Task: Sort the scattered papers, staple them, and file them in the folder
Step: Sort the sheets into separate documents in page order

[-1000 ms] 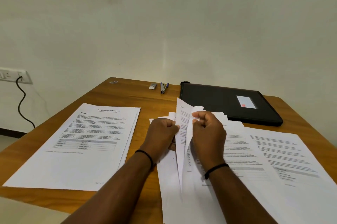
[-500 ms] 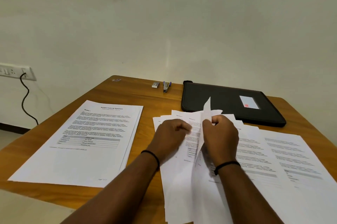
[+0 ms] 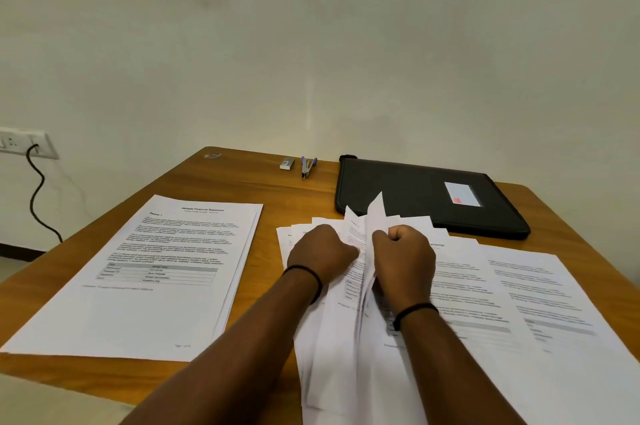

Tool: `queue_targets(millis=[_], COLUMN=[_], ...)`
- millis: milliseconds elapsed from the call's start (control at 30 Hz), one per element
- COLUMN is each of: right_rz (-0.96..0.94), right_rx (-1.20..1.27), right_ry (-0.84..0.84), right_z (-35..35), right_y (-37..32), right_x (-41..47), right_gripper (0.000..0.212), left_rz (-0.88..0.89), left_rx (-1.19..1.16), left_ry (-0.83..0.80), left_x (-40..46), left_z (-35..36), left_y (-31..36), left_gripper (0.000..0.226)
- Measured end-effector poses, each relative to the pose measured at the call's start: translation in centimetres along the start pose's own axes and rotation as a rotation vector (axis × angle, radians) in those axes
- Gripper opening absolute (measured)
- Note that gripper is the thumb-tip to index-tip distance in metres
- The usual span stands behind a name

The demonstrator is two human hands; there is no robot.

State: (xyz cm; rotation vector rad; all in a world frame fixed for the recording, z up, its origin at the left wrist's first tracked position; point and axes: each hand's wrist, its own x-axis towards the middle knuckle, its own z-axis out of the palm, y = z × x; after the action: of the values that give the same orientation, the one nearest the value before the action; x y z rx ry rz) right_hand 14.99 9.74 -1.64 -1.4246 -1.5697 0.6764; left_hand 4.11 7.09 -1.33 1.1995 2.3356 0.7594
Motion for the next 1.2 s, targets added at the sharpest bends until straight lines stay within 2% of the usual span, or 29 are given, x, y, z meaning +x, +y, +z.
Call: queue_targets(millis=[200,367,433,467,567,600,633,700,767,833,1100,1200], right_rz=[-0.033,-0.131,-0.156,-0.152,-0.114,-0.108,-0.097,-0.072,-0.075,-0.091,-0.125,-0.119], right_rx=[0.031,0.014,0.022,0.021,-0.001,-0.008,-0.013,-0.011,-0.014,-0.016,-0.031,-0.019], right_ry=[0.03,0.09,0.086,0.078,0.079,0.085,0.093,0.101,0.094,0.084,0.048,0.036], right_z=[0.1,0.0,-0.1,-0.3,-0.8,-0.8,-0.9,-0.7,-0.5,-0.3,-0.2,-0.2], right_y=[0.4,-0.1,-0.7,-0.9,-0.6,-0.3,0.0,0.4,0.5,0.5,0.2,0.1], right_x=[0.3,-0.1,-0.4,-0.5,-0.1,0.2,0.4,0.6,0.5,0.4,0.1,0.0], right_gripper=[0.037,0.04,0.044,0.046,0.043,0.041,0.039,0.037,0.036,0.035,0.037,0.036], left_rz=[0.081,0.211,0.348,0.422,0.598,0.566,0.466,0.239,0.097,0.013,0.009,0.081], left_rx=[-0.051,-0.3,-0.427,-0.45,-0.277,-0.259,-0.281,-0.163,0.041,0.102,0.131,0.054], left_ry=[0.116,0.19,0.147,0.075,-0.024,0.016,0.082,0.262,0.296,0.26,0.222,0.206], left_x=[-0.9,-2.0,-3.1,-3.8,-4.0,-3.5,-2.9,-1.7,-0.8,-0.6,0.0,-0.5], left_z=[0.5,-0.1,0.1,0.2,0.4,0.3,0.0,-0.8,-1.3,-1.6,-0.8,-0.8], left_y=[-1.0,-1.1,-0.9,-0.8,-0.7,-0.9,-1.1,-2.1,-3.3,-3.7,-3.2,-2.9], left_gripper=[0.03,0.036,0.036,0.033,0.03,0.03,0.028,0.025,0.033,0.04,0.033,0.032])
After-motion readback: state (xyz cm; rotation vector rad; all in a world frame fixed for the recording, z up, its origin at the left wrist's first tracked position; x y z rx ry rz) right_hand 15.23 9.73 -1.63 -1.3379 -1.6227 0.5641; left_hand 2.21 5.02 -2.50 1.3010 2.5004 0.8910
